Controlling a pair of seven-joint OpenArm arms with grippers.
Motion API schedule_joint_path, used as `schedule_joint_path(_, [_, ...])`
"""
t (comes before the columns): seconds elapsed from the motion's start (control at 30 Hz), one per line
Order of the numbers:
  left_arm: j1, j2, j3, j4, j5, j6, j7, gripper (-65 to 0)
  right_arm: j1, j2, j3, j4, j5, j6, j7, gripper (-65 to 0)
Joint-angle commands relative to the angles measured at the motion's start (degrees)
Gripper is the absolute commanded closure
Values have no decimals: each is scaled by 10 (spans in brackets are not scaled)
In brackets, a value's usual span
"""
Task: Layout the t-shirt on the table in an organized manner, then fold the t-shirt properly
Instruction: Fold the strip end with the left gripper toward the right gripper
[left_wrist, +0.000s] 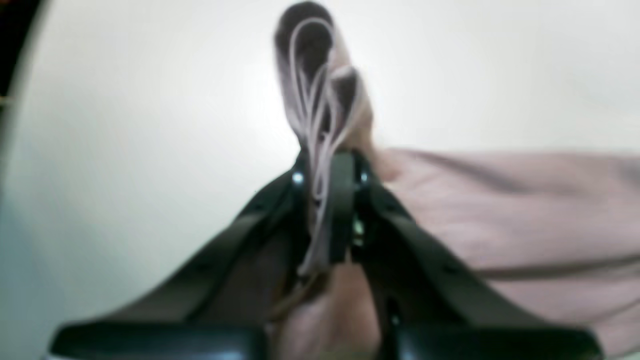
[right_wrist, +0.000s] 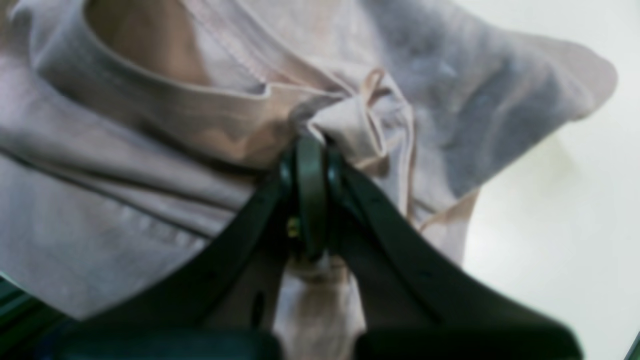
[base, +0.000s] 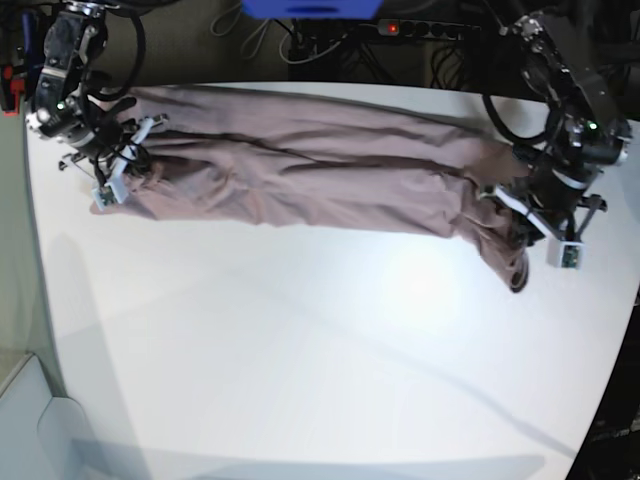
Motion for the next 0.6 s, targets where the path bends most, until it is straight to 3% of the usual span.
schedule_joint_path(0.0, [1, 2, 14, 11, -6, 24, -11, 0, -1, 5, 1, 2, -9, -1, -11, 0])
schedule_joint_path(0.07, [10, 9, 62, 11, -6, 87, -11, 0, -1, 5, 1, 2, -9, -1, -11, 0])
schedule_joint_path(0.2, [27, 8, 183, 13, -6, 171, -12, 0, -1, 5, 1, 2, -9, -1, -11, 0])
schedule_joint_path(0.4, [27, 9, 351, 8, -5, 261, -12, 0, -1, 5, 0, 2, -9, -1, -12, 0])
schedule_joint_path(0.57, [10, 20, 433, -11, -5, 328, -32, 0, -1, 5, 0, 3, -9, -1, -12, 0])
